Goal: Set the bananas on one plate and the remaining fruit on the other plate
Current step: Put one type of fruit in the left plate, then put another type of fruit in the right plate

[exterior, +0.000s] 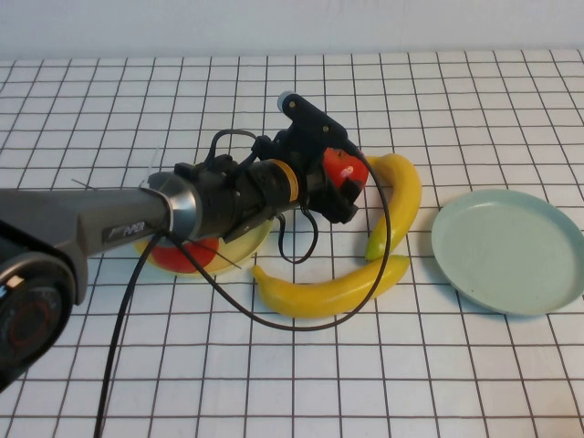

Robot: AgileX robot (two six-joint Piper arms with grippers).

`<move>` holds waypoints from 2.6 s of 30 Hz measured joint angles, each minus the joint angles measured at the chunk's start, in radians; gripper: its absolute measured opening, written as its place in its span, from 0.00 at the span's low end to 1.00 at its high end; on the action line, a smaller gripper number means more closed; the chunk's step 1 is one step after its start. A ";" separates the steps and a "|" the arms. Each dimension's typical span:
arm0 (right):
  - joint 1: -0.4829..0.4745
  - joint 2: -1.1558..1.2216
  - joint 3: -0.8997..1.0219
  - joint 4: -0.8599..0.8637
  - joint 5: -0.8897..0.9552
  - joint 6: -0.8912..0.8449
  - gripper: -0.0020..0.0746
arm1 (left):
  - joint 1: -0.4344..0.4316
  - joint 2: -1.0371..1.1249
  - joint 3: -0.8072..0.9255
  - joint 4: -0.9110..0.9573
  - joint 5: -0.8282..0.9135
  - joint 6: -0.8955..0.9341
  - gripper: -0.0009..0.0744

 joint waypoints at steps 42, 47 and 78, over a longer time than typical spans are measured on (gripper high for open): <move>0.000 0.000 0.000 0.000 0.000 0.000 0.01 | 0.062 -0.225 -0.002 -0.105 0.679 -0.062 0.80; 0.000 0.000 0.000 0.000 0.000 0.000 0.01 | 0.078 -0.210 -0.002 -0.130 0.679 -0.025 0.90; 0.000 0.000 0.000 0.000 0.000 0.000 0.01 | 0.079 -0.897 0.315 -0.285 0.652 0.030 0.05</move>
